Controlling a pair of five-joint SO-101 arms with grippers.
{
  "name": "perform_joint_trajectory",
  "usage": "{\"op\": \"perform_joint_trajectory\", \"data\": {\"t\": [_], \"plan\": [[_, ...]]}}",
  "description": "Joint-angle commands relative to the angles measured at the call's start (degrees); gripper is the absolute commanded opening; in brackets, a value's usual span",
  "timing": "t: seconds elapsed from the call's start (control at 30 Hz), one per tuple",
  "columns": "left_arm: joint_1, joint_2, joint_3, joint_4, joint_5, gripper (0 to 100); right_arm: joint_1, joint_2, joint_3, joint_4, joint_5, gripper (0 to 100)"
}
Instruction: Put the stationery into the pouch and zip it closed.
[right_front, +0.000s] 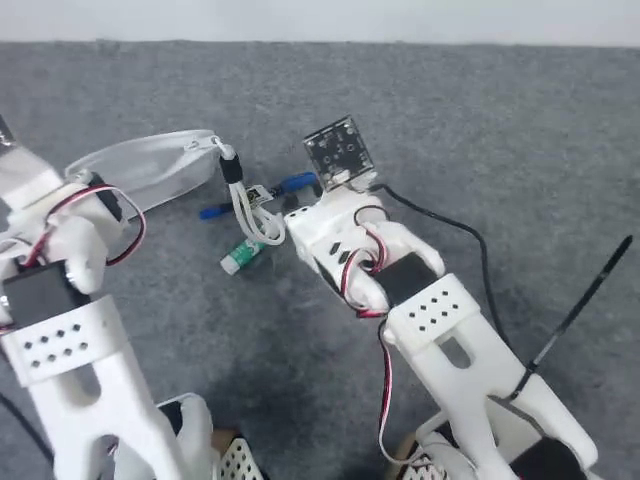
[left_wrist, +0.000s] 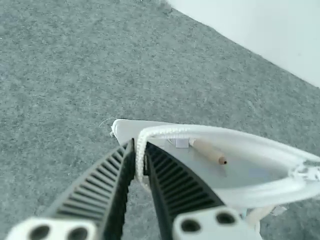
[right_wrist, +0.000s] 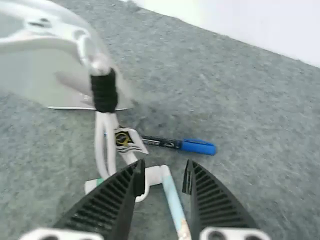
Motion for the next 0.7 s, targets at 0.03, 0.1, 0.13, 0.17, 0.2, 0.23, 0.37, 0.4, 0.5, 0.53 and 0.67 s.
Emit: {"op": "perform_joint_trajectory", "data": {"t": [0.03,0.1,0.13,0.17,0.2,0.23,0.37,0.4,0.5,0.53,0.67], "plan": [[-0.4,-0.4,-1.3,-1.5,0.6,1,1.5,5.9,-5.5,0.4,5.6,11.8],[-0.4,-0.4,-1.3,-1.5,0.6,1,1.5,10.4,-7.6,0.5,5.6,11.8],[-0.4,-0.4,-1.3,-1.5,0.6,1,1.5,12.4,-8.7,0.5,5.8,11.8],[-0.5,-0.4,-1.3,-1.5,0.6,1,1.7,14.5,-9.8,0.5,5.9,11.8],[-0.5,-0.5,-1.3,-1.5,0.6,1,1.7,16.5,-10.6,0.5,6.1,11.8],[-0.5,-0.5,-1.3,-1.5,0.6,1,1.7,18.4,-11.4,0.5,6.1,12.1],[-2.1,-0.5,-1.5,-1.6,0.7,1,1.4,26.0,-14.9,0.5,6.2,12.3],[-2.5,-0.5,-1.5,-1.6,0.7,1,1.5,27.7,-15.9,0.5,6.2,12.3],[-2.9,-0.5,-1.5,-1.6,0.7,1,1.6,32.4,-18.5,0.6,6.2,12.3],[-2.9,-0.5,-1.4,-1.6,0.7,1,1.6,33.8,-19.3,0.6,6.2,12.3],[-2.9,-0.5,-1.3,-1.6,0.7,1,1.5,38.5,-21.6,0.6,6.2,12.3]]}}
